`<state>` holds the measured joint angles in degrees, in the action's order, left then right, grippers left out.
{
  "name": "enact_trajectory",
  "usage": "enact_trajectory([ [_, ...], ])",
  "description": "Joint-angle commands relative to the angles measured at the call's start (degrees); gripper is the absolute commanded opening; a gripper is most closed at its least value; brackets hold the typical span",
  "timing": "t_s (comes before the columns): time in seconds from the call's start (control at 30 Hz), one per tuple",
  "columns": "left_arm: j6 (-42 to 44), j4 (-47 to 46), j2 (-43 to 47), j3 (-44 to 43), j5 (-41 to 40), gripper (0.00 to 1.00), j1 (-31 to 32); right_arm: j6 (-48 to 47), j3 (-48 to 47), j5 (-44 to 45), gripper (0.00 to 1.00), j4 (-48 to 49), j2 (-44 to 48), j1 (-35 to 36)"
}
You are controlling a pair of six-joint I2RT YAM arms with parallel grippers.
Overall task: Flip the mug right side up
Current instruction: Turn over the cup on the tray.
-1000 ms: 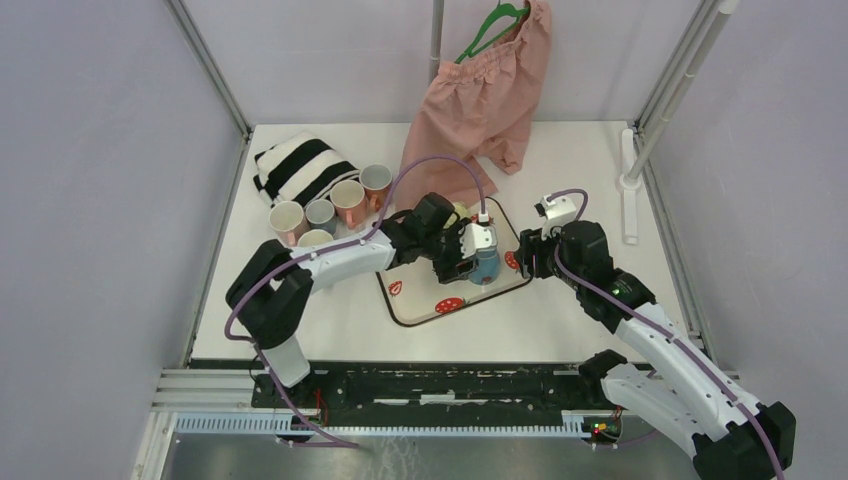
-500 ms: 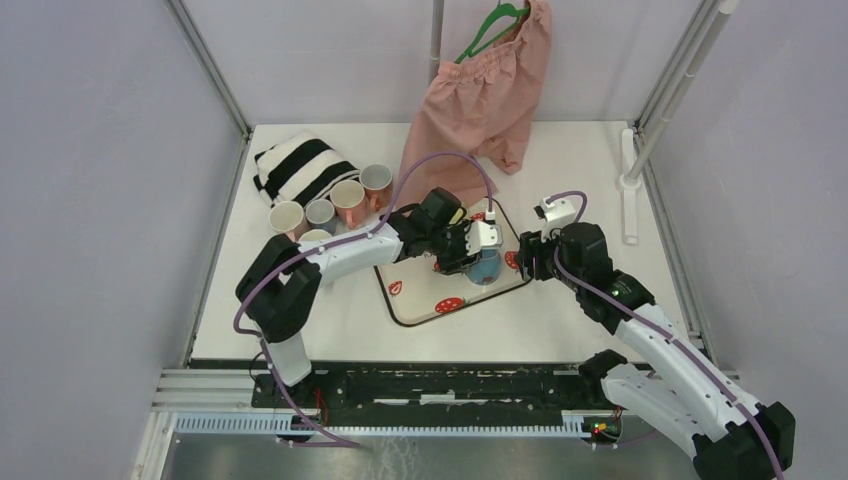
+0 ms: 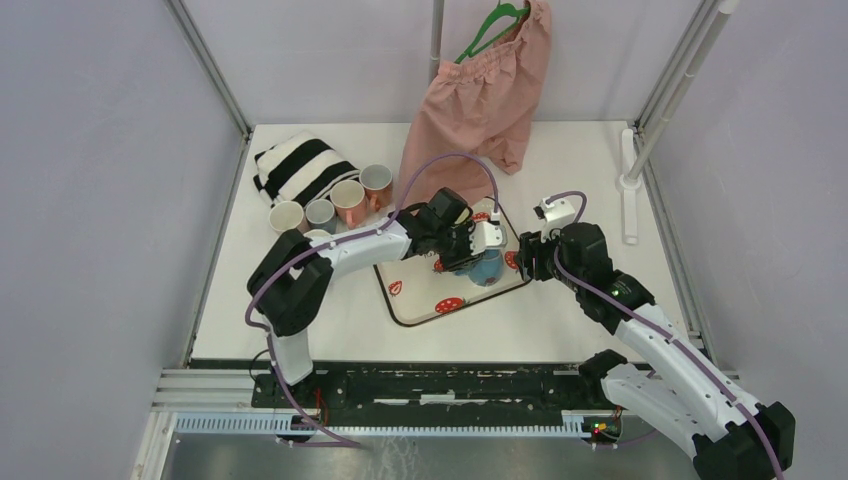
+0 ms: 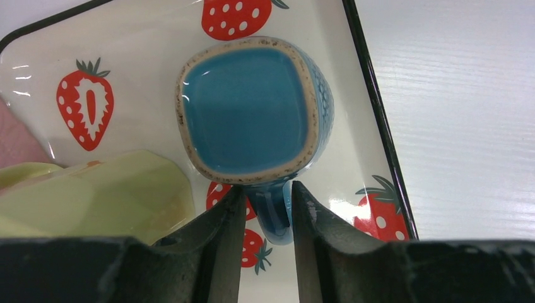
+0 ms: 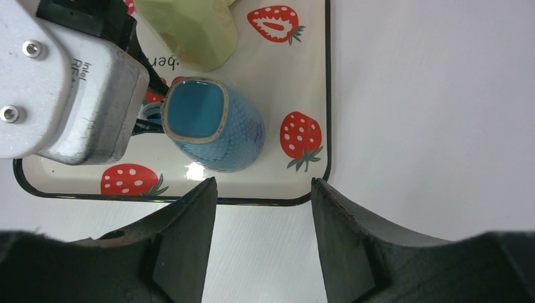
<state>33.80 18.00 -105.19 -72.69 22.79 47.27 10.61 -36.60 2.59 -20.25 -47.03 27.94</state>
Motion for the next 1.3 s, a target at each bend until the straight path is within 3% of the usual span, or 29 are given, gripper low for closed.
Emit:
enact_trajectory([
  [0.0, 1.1, 0.7, -0.6, -2.5, -1.0, 0.37, 0.8, -0.3, 0.3, 0.2, 0.62, 0.9, 0.5, -0.2],
  [0.37, -1.1, 1.0, 2.8, -3.2, -1.6, 0.02, 0.8, 0.5, 0.4, 2.7, 0.62, 1.8, 2.6, -0.1],
  [0.9, -23.6, -20.2, 22.5, 11.2, -5.5, 0.02, 0.2, 4.2, 6.1, 7.2, 0.61, 14.8, 19.3, -0.1],
  [1.13, -36.1, -31.7, 32.6, 19.3, -4.8, 0.02, -4.5, 5.5, 10.0, 4.2, 0.59, 21.4, 24.1, -0.2],
  [1.27, -39.1, -33.0, 36.5, 20.4, -3.3, 0.02, -8.1, 7.3, 10.7, 0.7, 0.59, 23.6, 23.0, -0.2],
])
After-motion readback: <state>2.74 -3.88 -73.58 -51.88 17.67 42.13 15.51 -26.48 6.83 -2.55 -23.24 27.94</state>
